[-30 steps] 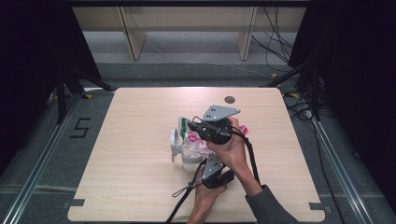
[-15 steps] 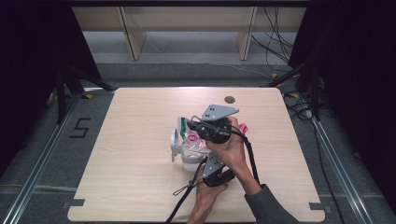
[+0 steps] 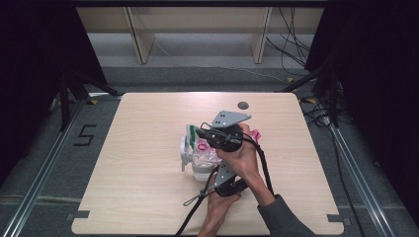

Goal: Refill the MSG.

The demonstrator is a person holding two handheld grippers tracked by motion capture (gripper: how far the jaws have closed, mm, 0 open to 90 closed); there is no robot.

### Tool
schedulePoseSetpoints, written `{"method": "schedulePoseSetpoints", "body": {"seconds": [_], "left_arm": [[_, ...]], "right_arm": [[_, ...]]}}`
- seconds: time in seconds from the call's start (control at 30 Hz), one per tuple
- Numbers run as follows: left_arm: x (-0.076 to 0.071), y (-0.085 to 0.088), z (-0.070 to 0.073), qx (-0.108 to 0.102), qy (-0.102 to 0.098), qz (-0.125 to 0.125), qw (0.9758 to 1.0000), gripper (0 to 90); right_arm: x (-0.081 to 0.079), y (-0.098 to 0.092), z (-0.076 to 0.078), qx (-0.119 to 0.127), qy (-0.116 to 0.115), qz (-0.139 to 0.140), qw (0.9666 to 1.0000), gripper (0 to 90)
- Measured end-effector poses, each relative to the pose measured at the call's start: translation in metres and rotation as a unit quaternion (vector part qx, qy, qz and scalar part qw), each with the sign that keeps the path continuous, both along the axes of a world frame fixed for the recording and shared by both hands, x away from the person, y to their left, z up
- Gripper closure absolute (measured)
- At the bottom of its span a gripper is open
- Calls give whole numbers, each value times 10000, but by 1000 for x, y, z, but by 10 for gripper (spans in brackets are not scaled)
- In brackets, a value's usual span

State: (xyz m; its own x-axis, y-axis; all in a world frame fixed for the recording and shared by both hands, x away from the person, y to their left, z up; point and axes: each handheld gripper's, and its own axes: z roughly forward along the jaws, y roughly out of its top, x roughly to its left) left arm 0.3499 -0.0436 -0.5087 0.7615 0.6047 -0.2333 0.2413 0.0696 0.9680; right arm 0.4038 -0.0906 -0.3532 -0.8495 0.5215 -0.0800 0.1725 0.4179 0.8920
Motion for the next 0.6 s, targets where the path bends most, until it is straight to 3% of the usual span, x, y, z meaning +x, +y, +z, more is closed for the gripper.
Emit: {"method": "schedulePoseSetpoints", "body": {"seconds": [0.03,0.2,0.23,0.27,0.3,0.33,0.37,0.4,0.43,0.57,0.6], "left_arm": [[0,0,0,9,2,5,10000,744],[-1,0,1,-29,10,-17,10000,744],[-1,1,1,83,53,5,10000,744],[-1,-1,1,-6,21,-17,10000,745],[-2,-6,1,-382,73,-16,9992,745],[-1,-5,1,-289,72,-52,9995,745],[0,-1,0,-26,19,-57,10000,745],[0,-1,0,-26,19,-57,10000,744],[-2,-9,0,-472,95,9,9988,745],[-2,-7,2,-475,80,-26,9988,746],[0,0,1,110,-6,-106,9999,746]], "right_arm": [[0,0,0,-12,-76,11,10000,900],[0,0,1,-53,-38,44,10000,899],[-1,1,1,-50,-46,46,10000,898],[-2,1,2,-25,-74,25,10000,897],[-2,1,3,-45,-94,63,9999,898],[-2,3,2,-19,-141,30,9999,898],[-1,2,1,-33,-116,7,9999,898],[-1,2,0,-3,-12,-56,10000,898],[0,1,0,-35,-25,5,10000,898],[-2,2,2,-50,-172,23,9998,899],[-1,2,1,-74,-143,22,9999,899]]}}
